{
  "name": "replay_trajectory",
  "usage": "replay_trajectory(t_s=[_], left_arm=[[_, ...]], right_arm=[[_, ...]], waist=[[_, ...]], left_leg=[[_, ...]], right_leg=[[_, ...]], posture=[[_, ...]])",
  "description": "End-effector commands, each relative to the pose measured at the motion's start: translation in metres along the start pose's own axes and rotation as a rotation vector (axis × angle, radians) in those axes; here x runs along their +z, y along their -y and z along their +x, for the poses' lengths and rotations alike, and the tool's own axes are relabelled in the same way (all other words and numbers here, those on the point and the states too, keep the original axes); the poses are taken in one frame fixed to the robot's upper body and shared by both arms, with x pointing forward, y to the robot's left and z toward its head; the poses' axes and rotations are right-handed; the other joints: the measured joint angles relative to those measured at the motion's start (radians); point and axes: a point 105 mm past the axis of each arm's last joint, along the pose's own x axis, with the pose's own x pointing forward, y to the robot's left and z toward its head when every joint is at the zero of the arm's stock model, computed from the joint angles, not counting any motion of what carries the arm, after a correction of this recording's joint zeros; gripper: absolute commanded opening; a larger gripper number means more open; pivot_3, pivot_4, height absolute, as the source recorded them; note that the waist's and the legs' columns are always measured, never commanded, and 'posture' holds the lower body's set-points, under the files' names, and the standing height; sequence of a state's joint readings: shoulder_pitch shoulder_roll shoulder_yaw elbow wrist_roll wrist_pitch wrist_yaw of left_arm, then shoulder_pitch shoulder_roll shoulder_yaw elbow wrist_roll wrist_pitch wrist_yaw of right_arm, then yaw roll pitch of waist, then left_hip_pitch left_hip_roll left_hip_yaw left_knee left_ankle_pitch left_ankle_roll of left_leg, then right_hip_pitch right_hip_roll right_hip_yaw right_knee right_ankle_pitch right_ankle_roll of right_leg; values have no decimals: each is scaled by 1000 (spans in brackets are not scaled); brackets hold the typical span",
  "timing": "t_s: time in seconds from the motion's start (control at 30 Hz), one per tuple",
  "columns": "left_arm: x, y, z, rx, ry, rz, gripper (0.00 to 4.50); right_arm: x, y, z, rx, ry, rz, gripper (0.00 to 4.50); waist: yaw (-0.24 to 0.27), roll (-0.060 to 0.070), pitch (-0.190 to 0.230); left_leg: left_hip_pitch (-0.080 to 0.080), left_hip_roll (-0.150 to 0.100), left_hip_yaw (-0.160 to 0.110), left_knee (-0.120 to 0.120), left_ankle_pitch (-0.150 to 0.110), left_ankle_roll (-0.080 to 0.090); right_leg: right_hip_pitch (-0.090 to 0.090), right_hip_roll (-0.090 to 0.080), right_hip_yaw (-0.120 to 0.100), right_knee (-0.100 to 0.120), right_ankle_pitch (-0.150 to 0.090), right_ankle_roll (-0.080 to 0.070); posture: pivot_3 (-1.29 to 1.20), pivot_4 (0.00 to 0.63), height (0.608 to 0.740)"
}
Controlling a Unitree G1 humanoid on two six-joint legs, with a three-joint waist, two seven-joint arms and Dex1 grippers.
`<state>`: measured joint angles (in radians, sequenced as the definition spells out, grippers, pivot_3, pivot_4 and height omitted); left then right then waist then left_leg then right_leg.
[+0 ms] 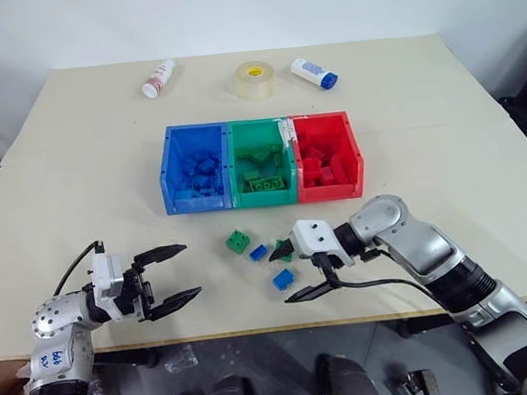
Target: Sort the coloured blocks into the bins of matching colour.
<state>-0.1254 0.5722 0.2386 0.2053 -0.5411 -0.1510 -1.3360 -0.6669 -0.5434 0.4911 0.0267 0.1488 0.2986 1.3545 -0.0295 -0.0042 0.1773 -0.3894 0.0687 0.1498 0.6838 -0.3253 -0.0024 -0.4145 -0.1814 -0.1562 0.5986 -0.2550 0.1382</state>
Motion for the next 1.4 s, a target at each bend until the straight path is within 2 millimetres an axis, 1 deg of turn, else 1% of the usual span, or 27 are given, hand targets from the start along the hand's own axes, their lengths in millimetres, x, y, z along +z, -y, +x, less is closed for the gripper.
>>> replay_trajectory(t_s=[0.03, 0.23, 0.3, 0.33, 0.4, 0.47, 0.5, 0.53, 0.6, 0.67, 0.77, 0.87, 0.93, 0.97, 1.0, 1.07, 1.1, 1.13, 1.2, 1.27, 1.4], left_arm=[[10, -1, -4, 24, 24, 31, 4500], [10, 0, -4, 32, 24, 30, 4500], [10, 0, -4, 33, 23, 31, 4500], [9, -1, -4, 33, 23, 31, 4500], [9, -2, -4, 33, 24, 31, 4500], [9, -3, -2, 30, 26, 31, 4500], [9, -4, -1, 26, 28, 32, 4500], [9, -4, 0, 24, 30, 32, 4500], [8, -5, 2, 21, 32, 32, 4500], [8, -7, 5, 15, 37, 34, 4500], [8, -10, 8, 11, 42, 39, 4500], [8, -12, 10, 5, 46, 45, 4500], [9, -14, 11, 3, 49, 50, 4500], [9, -15, 12, 2, 50, 53, 4500], [9, -15, 13, 1, 51, 55, 4500], [10, -17, 13, 1, 53, 59, 4500], [10, -17, 13, 1, 54, 61, 4500], [11, -18, 13, 2, 53, 62, 4500], [10, -18, 12, 1, 53, 62, 4500], [10, -17, 12, -1, 51, 61, 4500], [10, -17, 12, -6, 50, 55, 4500]], right_arm=[[3, 2, 3, 16, -12, -29, 2898], [5, 4, 5, 9, -7, -37, 867], [10, 4, 3, 3, 9, -46, 834], [16, 5, 1, -2, 32, -51, 834], [31, 10, -4, -29, 88, -64, 834], [48, 21, -10, -81, 144, -65, 834], [60, 33, -13, -135, 184, -72, 834], [68, 41, -15, -171, 213, -75, 834], [81, 55, -16, -230, 253, -85, 834], [103, 86, -19, -361, 322, -109, 834], [127, 116, -18, -482, 393, -129, 834], [150, 141, -14, -604, 478, -152, 834], [158, 160, -12, -727, 495, -126, 1544], [158, 166, -11, -772, 491, -131, 1762], [158, 169, -11, -801, 489, -139, 2080], [156, 171, -11, -813, 502, -125, 2741], [152, 168, -9, -777, 505, -119, 3030], [149, 161, -8, -720, 514, -131, 3410], [142, 149, -7, -641, 515, -147, 3410], [131, 138, -12, -585, 504, -156, 3410], [99, 110, -28, -493, 435, -140, 3410]], waist=[[-1, 0, 0], [-2, 0, 0], [-2, 0, 0], [-1, 0, 0], [-1, 0, 0], [-4, 0, 0], [-5, 0, 0], [-7, 0, 0], [-6, 0, 0], [-6, 0, 0], [-15, 0, 0], [-27, 0, 0], [-34, 0, 0], [-36, 0, 0], [-38, 0, 0], [-41, 0, 0], [-43, 0, 0], [-44, 0, 0], [-46, 0, 0], [-48, 0, 0], [-47, 0, 0]], left_leg=[[0, 0, 0, 0, 0, 0], [0, 0, 0, 0, 0, 0], [0, 0, 0, 0, 0, 0], [0, 0, 0, 0, 0, 0], [0, 0, 0, 0, 0, 0], [0, 0, 0, 0, 0, 0], [0, 0, 0, 0, 0, 0], [0, 0, 0, 0, 0, 0], [0, 0, 0, 0, 0, 0], [0, 0, 0, 0, 0, -1], [0, 0, 1, 0, 0, -1], [0, 0, 1, -2, 1, -1], [0, 0, 1, -2, 1, -1], [0, 0, 2, -2, 1, -1], [0, 0, 2, -2, 1, -1], [0, 0, 2, -2, 1, -1], [0, 0, 2, -2, 1, -1], [0, 0, 2, -2, 1, -1], [0, 0, 1, -3, 1, -1], [0, 0, 1, -3, 1, -1], [-1, 0, 1, -2, 1, -1]], right_leg=[[0, 0, 0, 0, 0, 0], [0, 0, 0, 0, 0, 0], [0, 0, 0, 0, 0, 0], [0, 0, 0, 0, 0, 0], [0, 0, 0, 0, 0, 0], [0, 0, 0, 0, 0, 0], [-1, 0, 0, 0, 0, 0], [-1, 0, 0, 1, 0, 0], [-1, 0, 0, 2, 0, -1], [-1, 0, 0, 2, -1, -1], [-2, 0, 0, 2, -1, -1], [-2, 1, 0, 3, -1, -1], [-2, 1, 0, 3, -1, -1], [-2, 0, 0, 2, -1, -1], [-2, 0, 0, 2, -1, -1], [-2, 0, 0, 2, -1, -1], [-2, 0, 0, 2, -1, -1], [-2, 0, 0, 2, -1, -1], [-2, 0, 0, 2, -1, -1], [-2, 0, 0, 2, -1, -1], [-2, 0, 0, 2, -1, -1]], posture=[[0, 150, 740], [0, 150, 740], [0, 150, 740], [0, 150, 740], [0, 150, 740], [0, 150, 740], [0, 150, 740], [0, 150, 740], [0, 150, 740], [0, 150, 740], [0, 150, 740], [0, 150, 740], [0, 150, 740], [0, 150, 740], [0, 150, 740], [0, 150, 740], [0, 150, 740], [0, 150, 740], [0, 150, 740], [0, 150, 740], [0, 150, 740]])
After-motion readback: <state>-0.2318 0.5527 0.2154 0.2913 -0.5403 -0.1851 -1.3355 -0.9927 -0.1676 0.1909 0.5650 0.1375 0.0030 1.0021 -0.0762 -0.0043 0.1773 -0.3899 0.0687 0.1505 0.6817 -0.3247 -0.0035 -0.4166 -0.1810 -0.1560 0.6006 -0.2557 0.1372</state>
